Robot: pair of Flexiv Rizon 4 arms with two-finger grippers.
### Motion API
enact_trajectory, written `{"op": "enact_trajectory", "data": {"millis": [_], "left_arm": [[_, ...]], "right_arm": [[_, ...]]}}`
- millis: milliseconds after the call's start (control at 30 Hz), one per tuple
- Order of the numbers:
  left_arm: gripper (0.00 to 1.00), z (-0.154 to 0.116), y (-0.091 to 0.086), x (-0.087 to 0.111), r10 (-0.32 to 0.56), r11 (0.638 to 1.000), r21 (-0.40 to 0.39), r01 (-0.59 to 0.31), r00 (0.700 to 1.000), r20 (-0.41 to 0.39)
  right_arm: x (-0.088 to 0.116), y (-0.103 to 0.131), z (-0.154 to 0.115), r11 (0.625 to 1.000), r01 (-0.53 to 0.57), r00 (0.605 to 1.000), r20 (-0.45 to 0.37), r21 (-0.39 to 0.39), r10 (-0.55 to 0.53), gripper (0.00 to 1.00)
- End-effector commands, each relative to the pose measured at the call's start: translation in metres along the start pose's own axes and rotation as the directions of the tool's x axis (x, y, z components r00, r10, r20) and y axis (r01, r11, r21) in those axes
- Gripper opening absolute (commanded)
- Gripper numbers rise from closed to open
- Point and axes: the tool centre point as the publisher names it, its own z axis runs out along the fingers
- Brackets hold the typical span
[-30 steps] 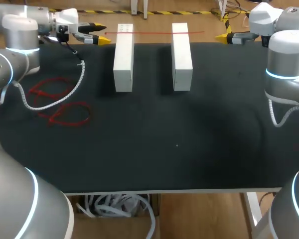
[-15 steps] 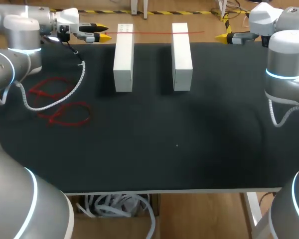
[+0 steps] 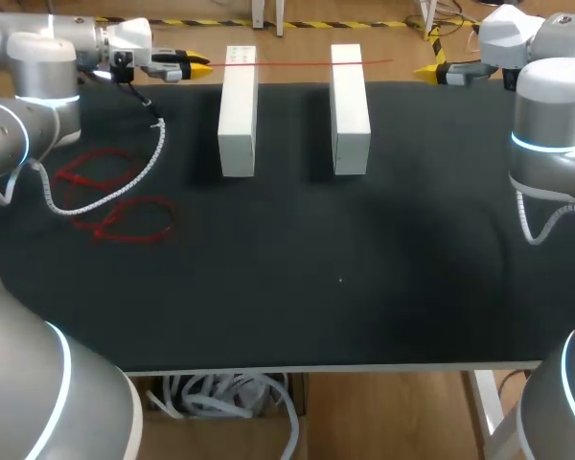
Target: Grab the tape and strap the tape.
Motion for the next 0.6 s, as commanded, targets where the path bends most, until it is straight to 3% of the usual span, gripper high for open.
{"op": "enact_trajectory", "data": {"millis": [33,600], "left_arm": [[0.17,0.0011,0.0051,-0.0073,0.0,1.0,0.006,0.001,0.984,-0.177],[0.19,-0.0025,0.0088,0.0001,0.003,1.0,-0.005,-0.004,0.978,-0.208]], "right_arm": [[0.0003,0.0,-0.0002,1.0,0.0,1.0,0.0,0.0,0.0,1.0],[0.0003,0.0,-0.0002,1.0,0.0,1.0,0.0,0.0,0.0,1.0]]}}
